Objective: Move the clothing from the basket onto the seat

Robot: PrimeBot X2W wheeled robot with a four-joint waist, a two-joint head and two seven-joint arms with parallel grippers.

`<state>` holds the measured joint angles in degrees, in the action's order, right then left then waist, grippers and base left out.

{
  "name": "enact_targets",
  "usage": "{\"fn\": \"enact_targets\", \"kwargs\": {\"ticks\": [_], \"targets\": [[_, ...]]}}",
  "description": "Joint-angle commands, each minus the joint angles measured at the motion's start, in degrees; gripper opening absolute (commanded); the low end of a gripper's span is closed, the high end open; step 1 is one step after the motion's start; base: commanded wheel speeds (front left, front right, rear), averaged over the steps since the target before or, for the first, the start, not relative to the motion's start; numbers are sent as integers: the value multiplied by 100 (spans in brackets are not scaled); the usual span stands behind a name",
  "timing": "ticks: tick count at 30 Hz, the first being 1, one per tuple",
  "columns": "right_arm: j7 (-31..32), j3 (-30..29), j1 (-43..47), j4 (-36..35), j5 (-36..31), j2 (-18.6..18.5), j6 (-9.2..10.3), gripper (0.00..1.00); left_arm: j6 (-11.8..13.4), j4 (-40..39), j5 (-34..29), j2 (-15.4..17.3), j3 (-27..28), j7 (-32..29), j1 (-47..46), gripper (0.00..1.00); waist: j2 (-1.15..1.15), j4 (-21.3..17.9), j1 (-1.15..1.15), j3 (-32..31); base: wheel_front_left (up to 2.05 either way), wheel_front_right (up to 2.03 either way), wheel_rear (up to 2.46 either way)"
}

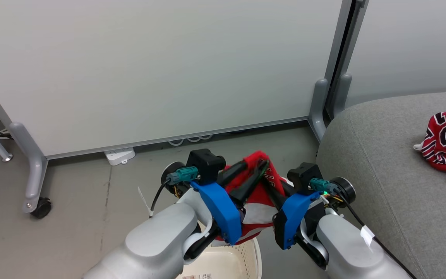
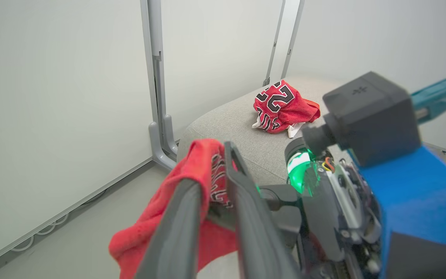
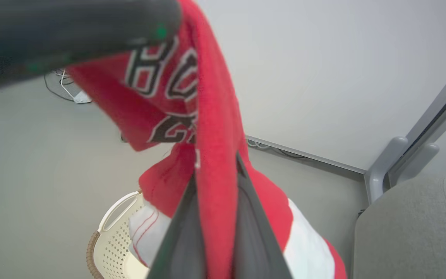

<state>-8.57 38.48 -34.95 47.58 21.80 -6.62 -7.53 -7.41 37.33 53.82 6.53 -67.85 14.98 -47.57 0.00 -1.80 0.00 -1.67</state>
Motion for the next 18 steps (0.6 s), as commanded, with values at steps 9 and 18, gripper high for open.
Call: {"fn": "enact_targets", "kwargs": {"ticks": [9, 18], "targets": [[-98, -73, -56, 90, 45, -75, 7, 0, -8, -306, -466, 290, 735, 26, 666, 100, 0, -3, 0, 3, 0, 0, 0], [-165, -293, 47, 115, 12, -177, 7, 0, 68, -821, -1161, 624, 1941, 25, 1658, 100, 0, 102, 0, 58, 0, 0, 0]]}}
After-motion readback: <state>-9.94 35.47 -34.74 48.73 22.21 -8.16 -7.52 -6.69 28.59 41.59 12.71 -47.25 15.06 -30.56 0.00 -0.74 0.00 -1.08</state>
